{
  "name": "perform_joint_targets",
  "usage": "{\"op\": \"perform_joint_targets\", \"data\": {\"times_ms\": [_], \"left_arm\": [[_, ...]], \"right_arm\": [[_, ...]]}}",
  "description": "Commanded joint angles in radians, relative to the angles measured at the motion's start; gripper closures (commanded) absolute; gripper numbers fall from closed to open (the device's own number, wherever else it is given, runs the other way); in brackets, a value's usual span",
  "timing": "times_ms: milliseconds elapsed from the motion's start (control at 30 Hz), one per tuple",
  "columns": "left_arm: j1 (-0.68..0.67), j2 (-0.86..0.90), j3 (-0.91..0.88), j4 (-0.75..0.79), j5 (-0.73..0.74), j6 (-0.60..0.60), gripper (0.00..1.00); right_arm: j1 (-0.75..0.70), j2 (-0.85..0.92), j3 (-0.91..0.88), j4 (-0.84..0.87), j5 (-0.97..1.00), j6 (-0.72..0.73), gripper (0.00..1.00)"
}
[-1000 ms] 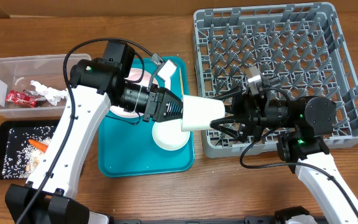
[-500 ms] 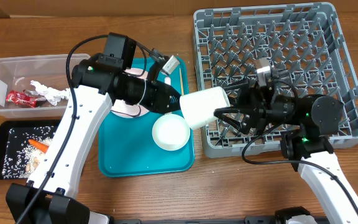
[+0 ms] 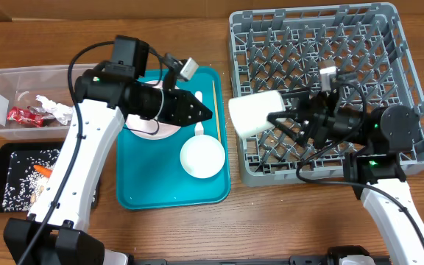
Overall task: Sort waste into correct bins and load items into the dishwasher rack
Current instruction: 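Release the cup from the left gripper and carry it right over the rack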
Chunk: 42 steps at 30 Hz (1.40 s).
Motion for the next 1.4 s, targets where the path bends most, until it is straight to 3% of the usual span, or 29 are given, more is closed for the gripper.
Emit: {"op": "perform_joint_targets", "data": {"times_ms": [0,133,400,567,700,867,967,1100,1233,1367], "left_arm": [[0.022,-0.003,0.004,0.0,-0.006,-0.032,0.89],[0.023,-0.003,0.004,-0.003,-0.01,-0.032,0.89],[0.023,-0.003,0.004,-0.003,-0.017,-0.032,0.89],[0.022,-0.003,0.004,-0.003,-0.026,-0.032,0.89],[0.022,-0.003,0.004,-0.003,-0.094,-0.047,0.89],[0.021,-0.003,0.004,-0.002,-0.169,-0.067,0.89],[0.021,-0.003,0.004,0.011,-0.236,-0.095,0.89],[0.021,-0.003,0.004,0.026,-0.315,-0.134,0.88],[0.021,-0.003,0.004,0.026,-0.38,-0.138,0.84],[0.021,-0.003,0.004,0.022,-0.444,-0.137,0.57]], "right_arm": [[-0.045,-0.012,0.028,-0.047,0.01,0.01,0.44],[-0.097,-0.012,0.028,-0.119,0.013,0.012,0.44],[-0.214,-0.012,0.081,-0.192,0.071,0.19,0.47],[-0.279,-0.012,0.261,-0.478,0.229,0.175,0.48],[-0.28,-0.009,0.413,-0.73,0.387,0.035,0.49],[-0.278,0.034,0.652,-1.241,0.615,-0.309,0.49],[-0.272,0.055,0.713,-1.434,0.741,-0.446,0.49],[-0.239,0.059,0.719,-1.603,0.979,-0.554,0.5],[-0.154,0.059,0.719,-1.657,1.226,-0.584,0.5],[-0.04,0.066,0.719,-1.706,1.454,-0.602,0.5]]}}
